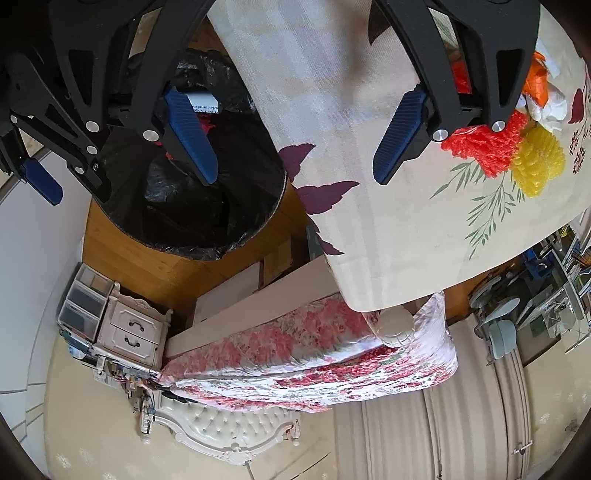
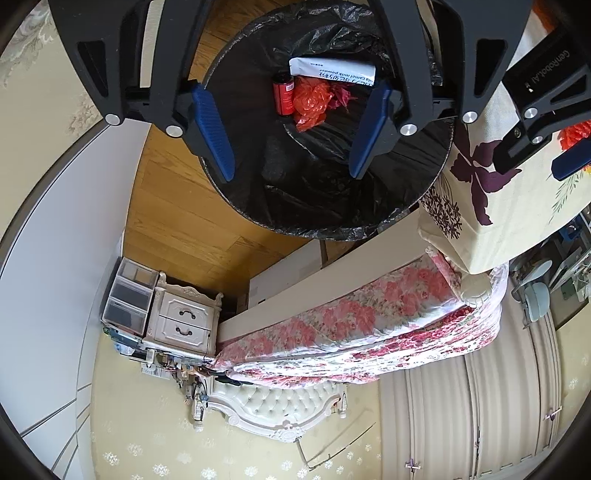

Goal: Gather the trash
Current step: 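Move both grippers back toward the remaining trash on the bed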

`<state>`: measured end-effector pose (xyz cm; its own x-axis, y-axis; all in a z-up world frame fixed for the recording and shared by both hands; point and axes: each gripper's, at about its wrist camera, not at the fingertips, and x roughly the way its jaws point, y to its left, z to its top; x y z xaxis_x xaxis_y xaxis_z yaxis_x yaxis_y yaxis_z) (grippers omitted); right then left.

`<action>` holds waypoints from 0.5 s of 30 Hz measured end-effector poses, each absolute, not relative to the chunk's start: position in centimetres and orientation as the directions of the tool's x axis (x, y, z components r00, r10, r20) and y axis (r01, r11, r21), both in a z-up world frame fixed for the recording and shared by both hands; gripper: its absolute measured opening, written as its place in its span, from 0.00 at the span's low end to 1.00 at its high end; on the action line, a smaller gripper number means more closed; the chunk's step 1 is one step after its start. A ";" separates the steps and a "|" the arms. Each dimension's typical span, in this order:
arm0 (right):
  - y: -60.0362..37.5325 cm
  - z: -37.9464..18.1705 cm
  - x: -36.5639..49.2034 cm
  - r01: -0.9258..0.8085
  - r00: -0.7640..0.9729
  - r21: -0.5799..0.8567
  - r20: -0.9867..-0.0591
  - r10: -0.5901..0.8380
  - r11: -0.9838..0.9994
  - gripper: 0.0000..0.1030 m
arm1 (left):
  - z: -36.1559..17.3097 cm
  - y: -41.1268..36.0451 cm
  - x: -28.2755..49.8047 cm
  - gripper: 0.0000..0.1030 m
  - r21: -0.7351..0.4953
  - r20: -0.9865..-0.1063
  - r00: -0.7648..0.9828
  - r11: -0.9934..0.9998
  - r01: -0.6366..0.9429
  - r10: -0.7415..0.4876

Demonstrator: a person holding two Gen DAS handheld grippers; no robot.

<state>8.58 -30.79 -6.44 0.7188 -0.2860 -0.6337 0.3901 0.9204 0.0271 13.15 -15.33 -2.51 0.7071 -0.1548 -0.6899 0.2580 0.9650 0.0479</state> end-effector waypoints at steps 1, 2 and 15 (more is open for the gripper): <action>-30.6 -6.2 8.4 0.387 0.722 0.031 -0.631 -0.282 0.922 0.64 | -2.2 -15.0 12.9 0.83 0.044 -0.687 0.711 0.967 0.250 -0.152; -30.4 -6.0 8.2 0.382 0.727 0.033 -0.628 -0.278 0.924 0.64 | -2.0 -14.6 12.7 0.83 0.042 -0.685 0.713 0.969 0.244 -0.150; -25.3 -4.4 6.0 0.253 0.770 0.042 -0.613 -0.175 0.967 0.64 | -0.6 -7.8 8.0 0.83 0.033 -0.678 0.730 0.988 0.150 -0.088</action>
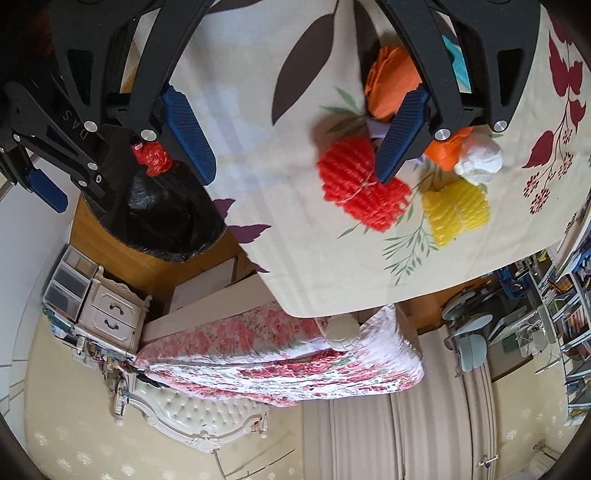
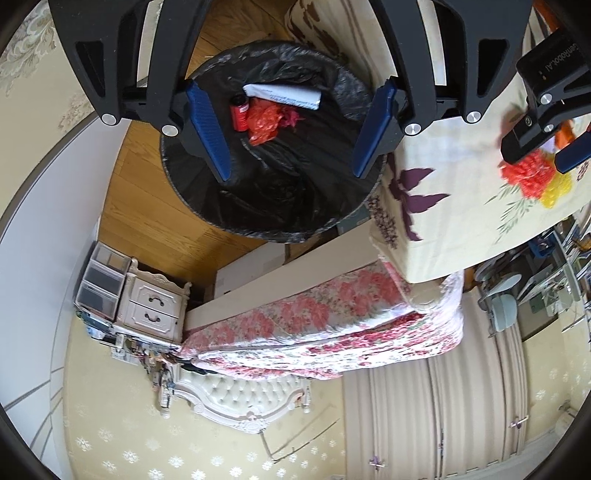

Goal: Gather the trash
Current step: 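Move both grippers back toward the remaining trash on the bed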

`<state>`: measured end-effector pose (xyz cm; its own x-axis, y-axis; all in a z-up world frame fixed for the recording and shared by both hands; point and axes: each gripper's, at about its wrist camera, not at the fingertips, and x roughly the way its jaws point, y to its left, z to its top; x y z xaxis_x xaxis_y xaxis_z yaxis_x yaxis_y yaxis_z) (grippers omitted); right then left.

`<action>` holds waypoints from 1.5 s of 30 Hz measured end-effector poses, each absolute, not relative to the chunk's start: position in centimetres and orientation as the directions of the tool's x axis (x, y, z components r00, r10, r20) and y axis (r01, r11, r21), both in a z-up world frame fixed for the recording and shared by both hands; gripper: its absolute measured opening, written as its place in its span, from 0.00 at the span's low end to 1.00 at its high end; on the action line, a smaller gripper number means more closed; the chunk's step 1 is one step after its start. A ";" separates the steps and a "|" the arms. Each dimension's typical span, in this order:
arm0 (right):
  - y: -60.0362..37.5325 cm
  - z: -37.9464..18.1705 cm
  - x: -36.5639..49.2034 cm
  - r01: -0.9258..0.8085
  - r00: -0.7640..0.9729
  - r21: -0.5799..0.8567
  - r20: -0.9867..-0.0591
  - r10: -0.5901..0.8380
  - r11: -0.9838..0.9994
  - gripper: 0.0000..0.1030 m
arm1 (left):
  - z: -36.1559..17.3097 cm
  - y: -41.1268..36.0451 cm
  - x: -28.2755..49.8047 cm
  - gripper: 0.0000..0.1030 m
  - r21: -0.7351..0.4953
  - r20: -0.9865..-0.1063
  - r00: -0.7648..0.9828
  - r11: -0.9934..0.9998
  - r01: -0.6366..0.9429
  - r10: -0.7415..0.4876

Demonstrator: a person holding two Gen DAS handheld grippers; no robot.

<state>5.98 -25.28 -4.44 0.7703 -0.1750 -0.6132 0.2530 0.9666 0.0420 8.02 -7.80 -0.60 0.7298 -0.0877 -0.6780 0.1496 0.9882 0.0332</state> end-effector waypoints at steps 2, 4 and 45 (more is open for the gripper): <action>-24.3 -4.4 5.6 0.224 0.775 0.047 -0.614 -0.149 0.973 0.64 | -0.7 -6.6 7.2 0.83 0.035 -0.680 0.730 0.991 0.126 -0.069; -23.4 -4.3 5.2 0.203 0.776 0.047 -0.616 -0.131 0.978 0.64 | -0.9 -5.3 6.5 0.83 0.033 -0.688 0.724 0.994 0.100 -0.050; -15.5 -6.0 4.5 0.007 0.745 0.022 -0.666 0.010 1.000 0.64 | -3.8 8.2 4.4 0.83 -0.024 -0.767 0.630 0.977 -0.214 0.119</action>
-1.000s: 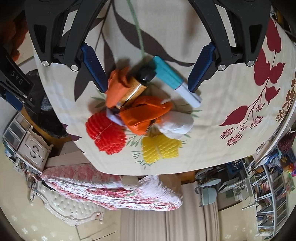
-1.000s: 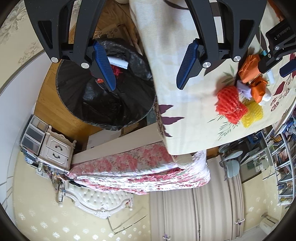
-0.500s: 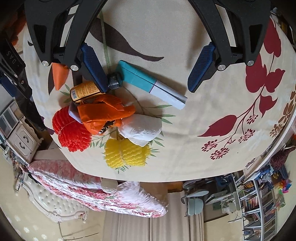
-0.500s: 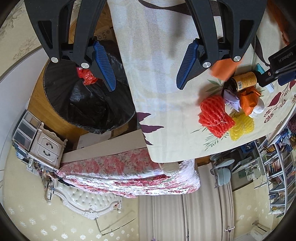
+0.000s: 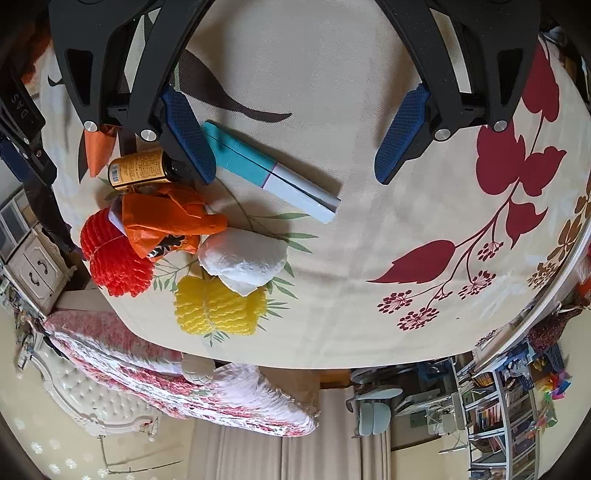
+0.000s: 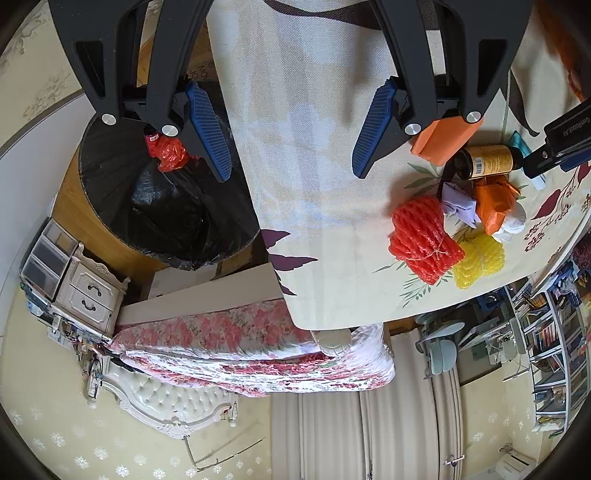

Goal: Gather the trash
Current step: 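Move both grippers back toward the remaining trash on the bed, then grasp the white-and-teal tube with the left gripper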

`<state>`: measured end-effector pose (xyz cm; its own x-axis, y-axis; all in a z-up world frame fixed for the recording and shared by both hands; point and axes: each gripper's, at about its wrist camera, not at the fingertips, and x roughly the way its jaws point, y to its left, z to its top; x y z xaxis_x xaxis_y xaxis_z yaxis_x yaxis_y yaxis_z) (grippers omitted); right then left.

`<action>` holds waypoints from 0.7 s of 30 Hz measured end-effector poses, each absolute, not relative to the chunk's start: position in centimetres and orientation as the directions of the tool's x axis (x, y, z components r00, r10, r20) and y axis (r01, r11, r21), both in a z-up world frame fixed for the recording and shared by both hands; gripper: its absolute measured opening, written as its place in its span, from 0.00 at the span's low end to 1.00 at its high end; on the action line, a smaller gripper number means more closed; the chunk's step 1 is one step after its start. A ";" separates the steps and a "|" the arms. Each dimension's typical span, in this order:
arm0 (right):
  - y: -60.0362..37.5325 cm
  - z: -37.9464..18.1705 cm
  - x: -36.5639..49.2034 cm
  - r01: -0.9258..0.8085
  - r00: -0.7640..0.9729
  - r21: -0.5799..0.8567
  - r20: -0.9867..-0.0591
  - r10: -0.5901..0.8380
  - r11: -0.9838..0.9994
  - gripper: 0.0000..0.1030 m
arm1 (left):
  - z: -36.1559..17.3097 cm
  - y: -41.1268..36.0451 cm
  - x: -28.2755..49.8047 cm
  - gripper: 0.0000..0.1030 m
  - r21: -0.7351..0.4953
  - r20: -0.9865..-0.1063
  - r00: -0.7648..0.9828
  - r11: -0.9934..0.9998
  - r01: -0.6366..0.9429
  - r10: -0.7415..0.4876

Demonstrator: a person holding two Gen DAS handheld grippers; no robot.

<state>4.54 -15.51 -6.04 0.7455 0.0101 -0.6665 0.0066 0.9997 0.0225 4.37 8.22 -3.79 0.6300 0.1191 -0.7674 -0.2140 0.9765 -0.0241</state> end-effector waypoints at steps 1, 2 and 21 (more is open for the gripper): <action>-15.5 -6.1 4.5 0.006 0.745 0.020 -0.667 0.009 1.000 0.64 | -3.9 8.1 4.7 0.83 -0.018 -0.770 0.626 0.977 -0.211 0.121; -15.4 -6.1 4.5 0.005 0.746 0.016 -0.666 0.007 1.000 0.65 | -4.1 8.0 4.9 0.83 -0.013 -0.773 0.622 0.978 -0.209 0.123; -14.9 -6.2 4.4 -0.005 0.750 0.006 -0.661 0.008 1.000 0.64 | -4.9 9.7 1.6 0.83 -0.032 -0.810 0.581 0.983 -0.182 0.081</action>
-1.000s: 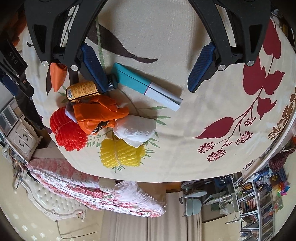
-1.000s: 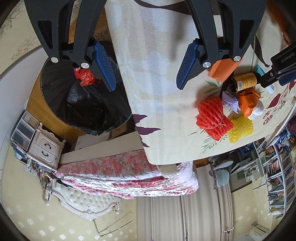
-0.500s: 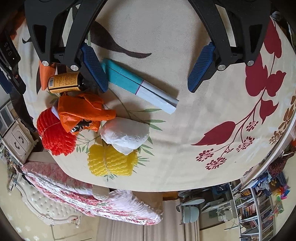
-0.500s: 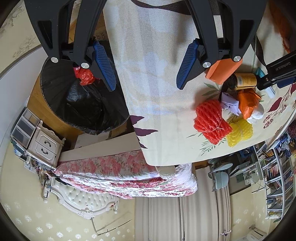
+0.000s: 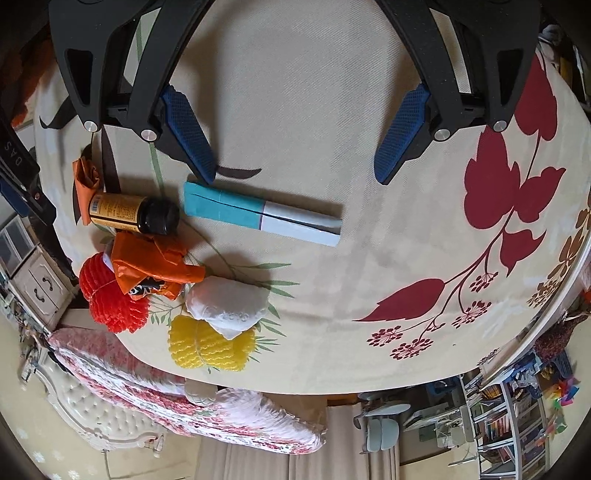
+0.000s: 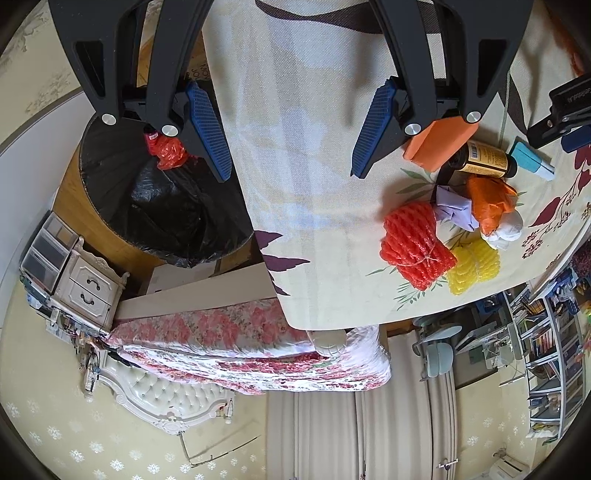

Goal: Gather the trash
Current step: 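Grasp the white-and-teal tube with the left gripper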

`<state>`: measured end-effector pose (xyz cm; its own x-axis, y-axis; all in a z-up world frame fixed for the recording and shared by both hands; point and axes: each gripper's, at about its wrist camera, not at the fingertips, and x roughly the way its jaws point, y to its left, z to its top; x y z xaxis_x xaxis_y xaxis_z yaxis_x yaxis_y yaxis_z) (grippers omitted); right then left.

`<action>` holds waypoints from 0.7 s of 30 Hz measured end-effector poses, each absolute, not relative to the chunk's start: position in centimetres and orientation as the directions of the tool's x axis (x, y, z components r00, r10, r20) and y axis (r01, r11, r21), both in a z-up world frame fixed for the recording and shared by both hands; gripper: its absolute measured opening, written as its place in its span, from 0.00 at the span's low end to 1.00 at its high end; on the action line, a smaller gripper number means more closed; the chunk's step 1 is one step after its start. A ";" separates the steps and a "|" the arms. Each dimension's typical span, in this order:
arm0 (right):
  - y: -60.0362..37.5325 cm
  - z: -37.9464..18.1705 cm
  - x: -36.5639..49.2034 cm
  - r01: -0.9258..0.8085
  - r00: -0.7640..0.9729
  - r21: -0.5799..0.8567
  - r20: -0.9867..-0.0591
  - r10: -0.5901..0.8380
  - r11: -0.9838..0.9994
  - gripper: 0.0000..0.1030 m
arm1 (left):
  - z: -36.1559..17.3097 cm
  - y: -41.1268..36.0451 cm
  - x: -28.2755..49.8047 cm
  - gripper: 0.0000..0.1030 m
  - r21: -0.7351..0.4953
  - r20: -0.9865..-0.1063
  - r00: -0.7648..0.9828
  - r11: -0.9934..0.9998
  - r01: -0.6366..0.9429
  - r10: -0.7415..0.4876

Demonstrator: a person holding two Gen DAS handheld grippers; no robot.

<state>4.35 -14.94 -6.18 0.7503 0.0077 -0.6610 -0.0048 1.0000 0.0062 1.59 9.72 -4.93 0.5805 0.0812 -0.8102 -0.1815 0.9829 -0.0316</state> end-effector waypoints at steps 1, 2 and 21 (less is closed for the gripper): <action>-14.9 -6.2 4.4 -0.005 0.750 0.007 -0.661 0.008 1.000 0.64 | -4.9 9.8 1.5 0.83 -0.031 -0.810 0.581 0.983 -0.182 0.082; -14.9 -6.2 4.4 -0.005 0.750 0.006 -0.661 0.008 1.000 0.64 | -5.0 9.8 1.3 0.83 -0.028 -0.810 0.581 0.983 -0.183 0.085; -14.4 -6.2 4.2 -0.011 0.746 -0.002 -0.665 0.007 1.000 0.64 | -4.8 13.7 4.7 0.83 -0.008 -0.812 0.559 0.954 -0.301 0.170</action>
<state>4.20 -14.38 -6.22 0.7465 0.0071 -0.6654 -0.0113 0.9999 -0.0020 4.69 13.69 -4.83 0.5589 0.1698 -0.8116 -0.3009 0.9536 -0.0077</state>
